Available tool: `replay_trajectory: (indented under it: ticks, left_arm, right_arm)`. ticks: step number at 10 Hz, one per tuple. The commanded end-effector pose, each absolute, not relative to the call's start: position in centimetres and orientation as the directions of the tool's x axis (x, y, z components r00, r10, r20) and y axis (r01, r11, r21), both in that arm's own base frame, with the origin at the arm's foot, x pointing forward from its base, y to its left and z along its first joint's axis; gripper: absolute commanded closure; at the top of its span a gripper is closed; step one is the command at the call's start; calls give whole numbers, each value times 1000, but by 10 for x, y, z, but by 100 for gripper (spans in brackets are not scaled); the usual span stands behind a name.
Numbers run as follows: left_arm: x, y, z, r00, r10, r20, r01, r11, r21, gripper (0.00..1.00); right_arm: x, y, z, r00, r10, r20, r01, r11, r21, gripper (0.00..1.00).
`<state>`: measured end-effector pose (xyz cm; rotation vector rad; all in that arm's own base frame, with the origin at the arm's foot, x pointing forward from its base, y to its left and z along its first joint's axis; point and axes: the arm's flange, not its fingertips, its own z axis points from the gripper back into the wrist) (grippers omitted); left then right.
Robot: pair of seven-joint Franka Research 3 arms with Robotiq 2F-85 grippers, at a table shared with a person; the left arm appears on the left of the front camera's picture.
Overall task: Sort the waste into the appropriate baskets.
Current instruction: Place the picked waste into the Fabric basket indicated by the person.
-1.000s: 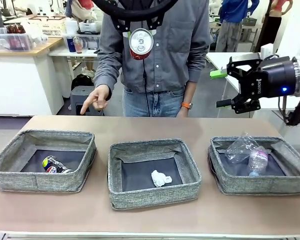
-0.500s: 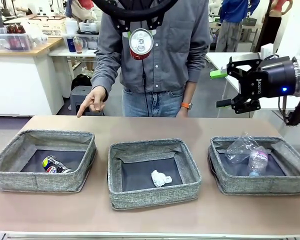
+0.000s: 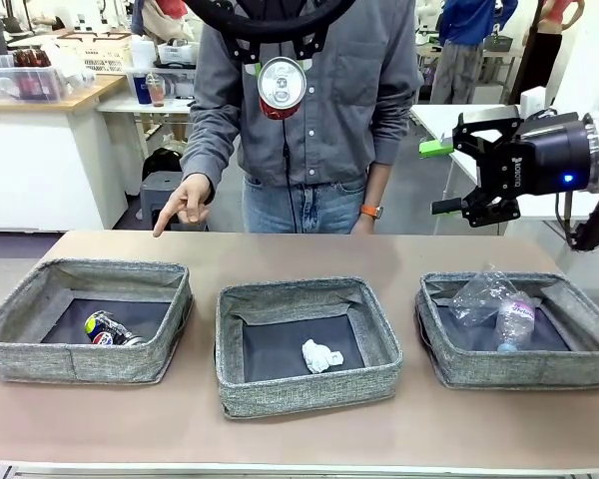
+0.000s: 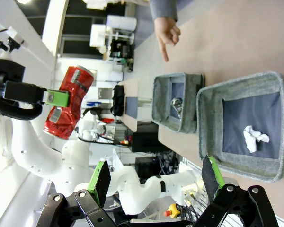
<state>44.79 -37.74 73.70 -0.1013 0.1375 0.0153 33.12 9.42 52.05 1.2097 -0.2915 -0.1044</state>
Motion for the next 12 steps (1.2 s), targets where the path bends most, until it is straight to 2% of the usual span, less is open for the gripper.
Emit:
replay_trajectory:
  ticks: [1,5,8,10,11,12]
  left_arm:
    - [440,-369,725,996,-14,-89,9,998,-57,57]
    - [401,-301,679,995,-27,98,33,998,-60,57]
    - [397,-231,627,995,61,79,-56,997,-59,57]
    - [390,-183,594,977,205,51,-201,978,-62,57]
    - [388,-161,581,959,272,77,-268,962,-61,57]
    - [391,-140,564,962,257,91,-245,961,-133,57]
  right_arm:
    - [334,96,518,954,-237,185,-100,330,939,0]
    - [334,96,518,954,-237,185,-100,330,939,0]
    - [334,96,518,954,-237,185,-100,330,939,0]
    - [334,96,518,954,-237,185,-100,330,939,0]
    - [334,96,518,954,-237,185,-100,330,939,0]
    - [334,96,518,954,-237,185,-100,330,939,0]
